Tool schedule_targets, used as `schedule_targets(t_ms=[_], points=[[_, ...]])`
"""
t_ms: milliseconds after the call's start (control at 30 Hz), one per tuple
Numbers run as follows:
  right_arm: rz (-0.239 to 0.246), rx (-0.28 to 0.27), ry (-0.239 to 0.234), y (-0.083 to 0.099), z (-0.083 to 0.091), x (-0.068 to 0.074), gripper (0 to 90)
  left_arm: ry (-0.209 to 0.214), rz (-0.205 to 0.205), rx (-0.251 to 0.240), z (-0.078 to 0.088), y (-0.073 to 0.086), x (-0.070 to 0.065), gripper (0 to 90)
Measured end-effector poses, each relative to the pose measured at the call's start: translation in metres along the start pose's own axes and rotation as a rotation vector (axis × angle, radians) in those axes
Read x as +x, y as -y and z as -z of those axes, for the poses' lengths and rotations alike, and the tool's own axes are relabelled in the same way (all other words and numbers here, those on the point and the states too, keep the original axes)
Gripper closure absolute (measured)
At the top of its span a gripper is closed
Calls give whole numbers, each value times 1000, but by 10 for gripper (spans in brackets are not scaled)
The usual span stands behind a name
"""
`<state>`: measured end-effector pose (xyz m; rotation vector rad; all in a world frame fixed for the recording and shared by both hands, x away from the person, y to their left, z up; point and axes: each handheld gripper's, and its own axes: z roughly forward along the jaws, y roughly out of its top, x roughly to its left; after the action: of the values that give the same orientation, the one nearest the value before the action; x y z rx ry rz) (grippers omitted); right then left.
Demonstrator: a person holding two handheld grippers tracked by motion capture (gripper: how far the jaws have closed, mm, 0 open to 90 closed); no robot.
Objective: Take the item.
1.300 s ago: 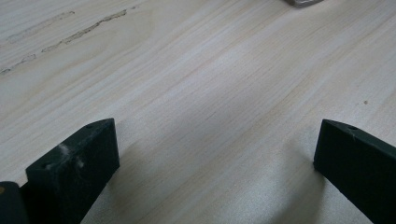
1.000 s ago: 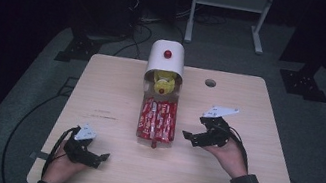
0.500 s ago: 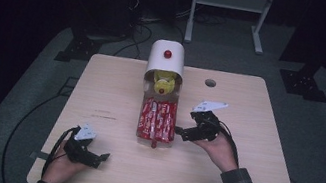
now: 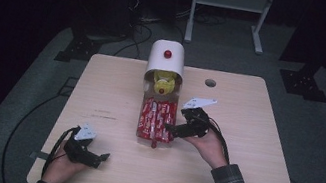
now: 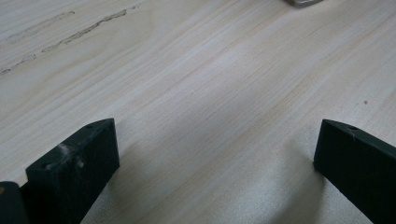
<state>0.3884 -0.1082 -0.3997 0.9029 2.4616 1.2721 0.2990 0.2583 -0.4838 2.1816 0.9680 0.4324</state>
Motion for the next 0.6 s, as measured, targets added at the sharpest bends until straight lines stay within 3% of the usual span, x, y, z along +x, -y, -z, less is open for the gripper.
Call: schedule_targets(t_ms=[600], points=[[16,-9,1,-9,-31,11,236,0,-1,2,0,0,0,0]])
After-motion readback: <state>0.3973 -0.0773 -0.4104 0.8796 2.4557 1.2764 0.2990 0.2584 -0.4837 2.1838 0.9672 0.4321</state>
